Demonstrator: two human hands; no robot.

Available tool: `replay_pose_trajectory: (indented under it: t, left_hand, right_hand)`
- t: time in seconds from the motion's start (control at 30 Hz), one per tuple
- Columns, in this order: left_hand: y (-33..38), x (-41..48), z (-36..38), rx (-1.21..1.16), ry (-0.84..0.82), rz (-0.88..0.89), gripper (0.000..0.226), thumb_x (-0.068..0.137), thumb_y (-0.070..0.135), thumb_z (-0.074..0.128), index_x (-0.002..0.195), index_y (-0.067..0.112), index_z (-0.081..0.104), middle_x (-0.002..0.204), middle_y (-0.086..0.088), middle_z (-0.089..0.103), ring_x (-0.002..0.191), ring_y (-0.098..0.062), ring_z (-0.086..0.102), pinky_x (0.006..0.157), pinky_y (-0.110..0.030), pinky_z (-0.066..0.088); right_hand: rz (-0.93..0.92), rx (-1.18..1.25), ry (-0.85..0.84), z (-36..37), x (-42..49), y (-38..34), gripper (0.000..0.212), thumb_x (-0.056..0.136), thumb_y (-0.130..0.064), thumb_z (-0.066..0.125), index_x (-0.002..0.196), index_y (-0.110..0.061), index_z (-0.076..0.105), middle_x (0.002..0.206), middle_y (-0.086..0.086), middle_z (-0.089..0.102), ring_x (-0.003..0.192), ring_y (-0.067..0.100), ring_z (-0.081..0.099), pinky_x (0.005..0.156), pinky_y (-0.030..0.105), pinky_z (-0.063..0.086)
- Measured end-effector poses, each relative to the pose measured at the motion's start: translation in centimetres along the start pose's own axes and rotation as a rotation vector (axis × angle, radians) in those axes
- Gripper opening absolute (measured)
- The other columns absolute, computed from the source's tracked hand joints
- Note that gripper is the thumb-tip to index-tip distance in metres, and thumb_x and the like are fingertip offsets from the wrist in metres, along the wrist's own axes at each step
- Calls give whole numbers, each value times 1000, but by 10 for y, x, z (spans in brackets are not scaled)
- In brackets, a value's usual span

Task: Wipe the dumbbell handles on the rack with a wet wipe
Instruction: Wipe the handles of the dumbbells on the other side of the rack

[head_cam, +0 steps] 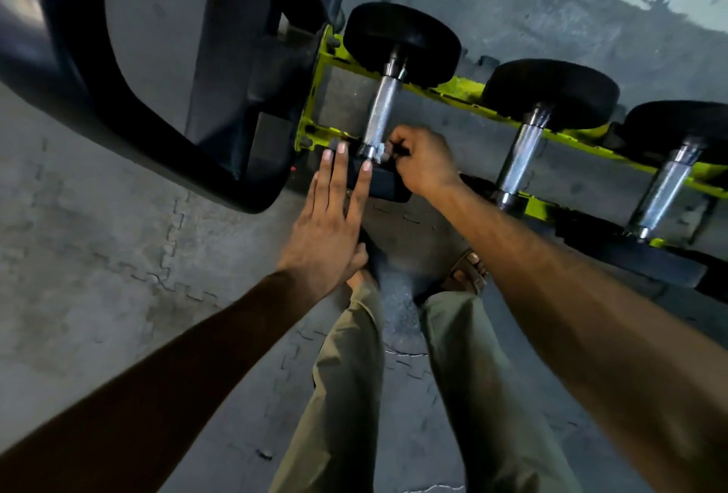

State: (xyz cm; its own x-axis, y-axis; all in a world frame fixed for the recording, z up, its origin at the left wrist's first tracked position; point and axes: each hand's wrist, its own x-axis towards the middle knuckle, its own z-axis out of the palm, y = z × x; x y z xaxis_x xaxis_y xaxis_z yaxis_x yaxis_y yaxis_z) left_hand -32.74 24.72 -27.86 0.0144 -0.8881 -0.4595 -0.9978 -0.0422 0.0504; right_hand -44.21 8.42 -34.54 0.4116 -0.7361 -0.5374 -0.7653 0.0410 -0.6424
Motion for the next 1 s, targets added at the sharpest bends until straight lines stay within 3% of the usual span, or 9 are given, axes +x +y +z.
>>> replay_pose_trajectory:
  t: [0.13, 0.3, 0.4, 0.57, 0.7, 0.8, 0.87, 0.93, 1.0]
  left_hand:
    - [1, 0, -3, -8, 7, -5, 124, 90, 56, 68, 162, 2, -18, 165, -35, -22, 157, -48, -13, 130, -55, 12]
    - [0, 0, 3, -25, 31, 8, 122, 90, 55, 66, 163, 2, -16, 165, -35, -22, 157, -48, -14, 130, -55, 12]
    - [0, 0, 6, -34, 23, 11, 124, 90, 59, 67, 163, 2, -17, 166, -35, -22, 157, -47, -15, 130, -56, 12]
    - [0, 2, 7, -20, 36, 12, 125, 90, 63, 65, 162, 3, -18, 165, -35, -22, 157, -47, -14, 130, -54, 10]
    - [1, 2, 8, -41, 42, 18, 125, 90, 60, 67, 163, 3, -16, 166, -34, -20, 158, -47, -14, 130, -55, 11]
    - [-2, 1, 8, -66, 33, 24, 125, 89, 57, 69, 163, 3, -16, 167, -33, -20, 158, -46, -16, 130, -56, 13]
    - [-1, 2, 8, -78, 20, 20, 126, 88, 55, 70, 163, 4, -17, 167, -33, -22, 157, -46, -17, 129, -57, 16]
    - [0, 1, 7, -74, 6, 9, 126, 89, 55, 69, 162, 4, -19, 166, -32, -24, 157, -46, -18, 128, -57, 19]
    - [0, 2, 6, -66, 2, 7, 127, 89, 58, 69, 162, 4, -20, 166, -32, -24, 157, -46, -18, 128, -57, 18]
  right_hand:
    - [258, 399, 31, 5, 11, 1, 22, 86, -2, 65, 71, -19, 65, 75, -2, 70, 71, 13, 63, 64, 28, 50]
    - [455, 1175, 147, -6, 44, -16, 23, 96, -4, 59, 76, -14, 60, 63, 3, 56, 56, 13, 55, 57, 26, 52]
    - [555, 1335, 141, 1, 69, -23, 20, 101, -6, 44, 98, -1, 63, 76, 13, 62, 61, 19, 61, 54, 29, 53]
    - [556, 1696, 84, -1, 84, -31, 28, 104, -19, 42, 96, -3, 62, 73, 18, 72, 60, 31, 72, 55, 43, 61]
    - [454, 1457, 358, 11, 66, -28, 19, 97, -9, 58, 79, -12, 63, 67, 5, 67, 61, 18, 63, 64, 35, 56]
    - [130, 818, 688, 19, 50, -15, 15, 86, -15, 72, 76, -20, 62, 78, -1, 66, 73, 13, 62, 70, 38, 58]
    - [-165, 330, 695, 17, 40, -11, 3, 87, -16, 65, 86, -18, 64, 94, 0, 64, 85, 16, 61, 72, 37, 52]
    - [-418, -80, 609, 11, 36, -11, 17, 88, -14, 61, 103, -19, 67, 113, -2, 62, 98, 20, 59, 70, 30, 48]
    - [-486, -445, 527, 5, 44, -12, 37, 91, -15, 59, 125, -28, 64, 131, -13, 58, 101, 21, 61, 66, 30, 49]
